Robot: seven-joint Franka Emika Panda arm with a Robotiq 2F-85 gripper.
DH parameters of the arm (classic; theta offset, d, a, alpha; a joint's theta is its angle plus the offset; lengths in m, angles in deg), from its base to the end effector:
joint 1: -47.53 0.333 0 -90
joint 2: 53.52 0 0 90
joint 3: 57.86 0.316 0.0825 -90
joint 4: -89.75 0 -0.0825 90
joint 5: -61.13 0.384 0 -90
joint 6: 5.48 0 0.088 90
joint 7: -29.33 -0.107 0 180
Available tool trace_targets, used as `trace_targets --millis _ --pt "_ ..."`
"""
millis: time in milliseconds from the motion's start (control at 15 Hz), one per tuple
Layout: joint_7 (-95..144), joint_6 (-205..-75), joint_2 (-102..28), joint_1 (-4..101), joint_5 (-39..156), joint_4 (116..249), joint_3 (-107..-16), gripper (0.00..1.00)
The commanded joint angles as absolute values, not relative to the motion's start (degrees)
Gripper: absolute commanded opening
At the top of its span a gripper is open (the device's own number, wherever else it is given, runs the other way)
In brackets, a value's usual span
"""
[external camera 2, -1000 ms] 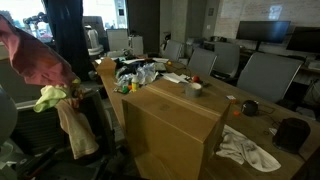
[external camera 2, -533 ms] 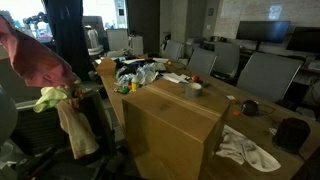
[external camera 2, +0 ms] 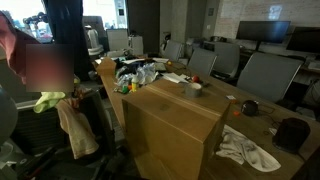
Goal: Put the peach shirt, the green towel and the pink shirt on the backrest of the chair
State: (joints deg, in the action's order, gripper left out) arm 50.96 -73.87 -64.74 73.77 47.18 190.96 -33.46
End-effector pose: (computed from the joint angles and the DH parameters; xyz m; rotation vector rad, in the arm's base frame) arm 0.2958 0.3401 0.6076 2.2375 1.5194 -0.4138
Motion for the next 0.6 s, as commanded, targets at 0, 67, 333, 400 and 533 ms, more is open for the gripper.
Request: trace_targets --millis 0,67,333,400,533 --pt "53.1 -73.2 -63.2 73.5 50.8 186.5 -34.1 0.03" --pt "53.3 -73.4 -63.0 73.5 51.7 185.9 -34.1 0.03" --pt "52.8 -73.3 -62.2 73.4 53.5 184.0 -34.0 0.03" --pt "52.8 -73.2 -62.1 73.4 53.8 183.6 -34.0 0.03" --pt "52.5 -73.2 -61.5 73.4 54.0 182.8 -33.9 0.03"
